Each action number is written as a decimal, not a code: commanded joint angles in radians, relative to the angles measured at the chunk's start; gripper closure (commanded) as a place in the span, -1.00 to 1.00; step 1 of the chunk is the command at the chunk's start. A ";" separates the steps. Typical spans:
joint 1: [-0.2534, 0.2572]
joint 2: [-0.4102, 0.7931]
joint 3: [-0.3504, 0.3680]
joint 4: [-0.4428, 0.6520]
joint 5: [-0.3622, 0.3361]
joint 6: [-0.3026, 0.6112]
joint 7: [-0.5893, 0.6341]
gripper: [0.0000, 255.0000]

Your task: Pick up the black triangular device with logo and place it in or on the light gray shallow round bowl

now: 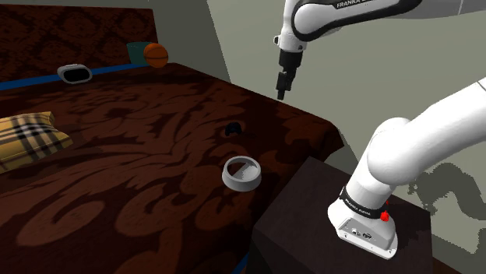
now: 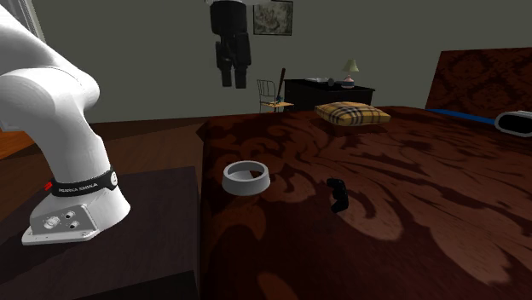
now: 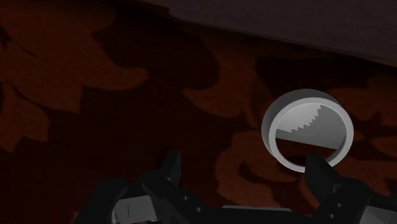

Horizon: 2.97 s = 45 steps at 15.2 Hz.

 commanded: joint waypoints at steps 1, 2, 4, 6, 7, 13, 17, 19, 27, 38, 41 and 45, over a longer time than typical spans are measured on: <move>0.008 0.071 -0.024 0.003 -0.002 0.079 -0.040 -1.00; 0.011 0.105 -0.036 0.009 -0.001 0.111 -0.062 -1.00; 0.019 0.176 -0.059 0.025 0.005 0.174 -0.107 -1.00; 0.026 0.250 -0.080 0.047 0.016 0.234 -0.154 -1.00; 0.030 0.288 -0.090 0.060 0.024 0.262 -0.178 -1.00; 0.047 0.524 -0.129 0.170 0.108 0.404 -0.339 -1.00; 0.040 0.685 -0.127 0.271 0.186 0.469 -0.452 -1.00; 0.029 0.765 -0.118 0.330 0.224 0.492 -0.506 -1.00; -0.036 1.077 -0.046 0.620 0.328 0.526 -0.673 -1.00; -0.068 1.270 -0.005 0.772 0.358 0.574 -0.722 -1.00; -0.068 1.270 -0.005 0.772 0.358 0.574 -0.722 -1.00; -0.068 1.270 -0.005 0.772 0.358 0.574 -0.722 -1.00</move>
